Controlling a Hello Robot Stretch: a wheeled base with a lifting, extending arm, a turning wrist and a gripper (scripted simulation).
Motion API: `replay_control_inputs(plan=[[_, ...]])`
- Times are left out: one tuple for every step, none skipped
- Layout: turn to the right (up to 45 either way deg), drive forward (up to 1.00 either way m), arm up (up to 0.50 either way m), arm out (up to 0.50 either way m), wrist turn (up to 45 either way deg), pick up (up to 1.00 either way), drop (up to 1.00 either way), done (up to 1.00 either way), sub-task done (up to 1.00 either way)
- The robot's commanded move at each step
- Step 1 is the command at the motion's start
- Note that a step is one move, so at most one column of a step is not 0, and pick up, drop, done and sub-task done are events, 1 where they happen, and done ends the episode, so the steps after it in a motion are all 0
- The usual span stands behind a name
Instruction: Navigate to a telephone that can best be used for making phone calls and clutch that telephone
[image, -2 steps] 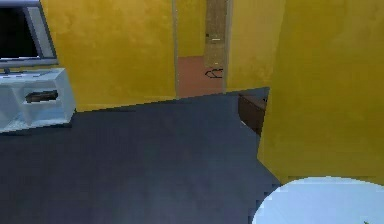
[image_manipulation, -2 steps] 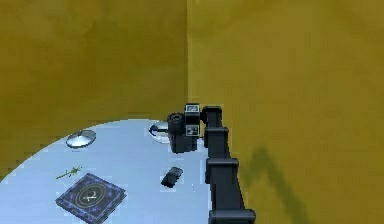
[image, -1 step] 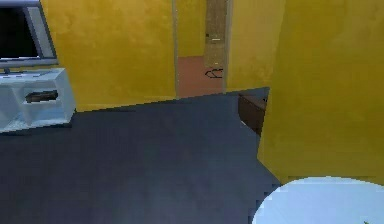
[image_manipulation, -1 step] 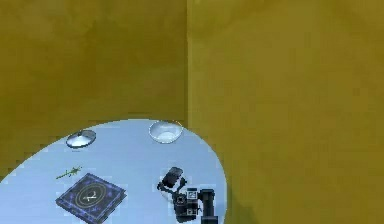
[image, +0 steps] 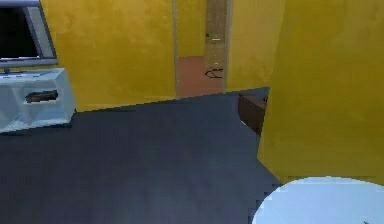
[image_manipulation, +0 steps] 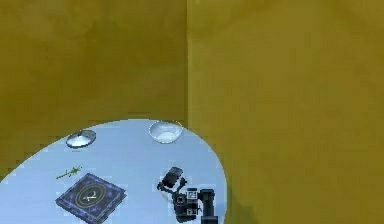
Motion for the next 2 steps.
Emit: replay_control_inputs(plan=[[0.0, 0.0, 0.1, 0.0, 0.0, 0.0, 0.0, 0.0, 0.0], [0.0, 0.0, 0.0, 0.0, 0.0, 0.0, 0.0, 1.0, 0.0]])
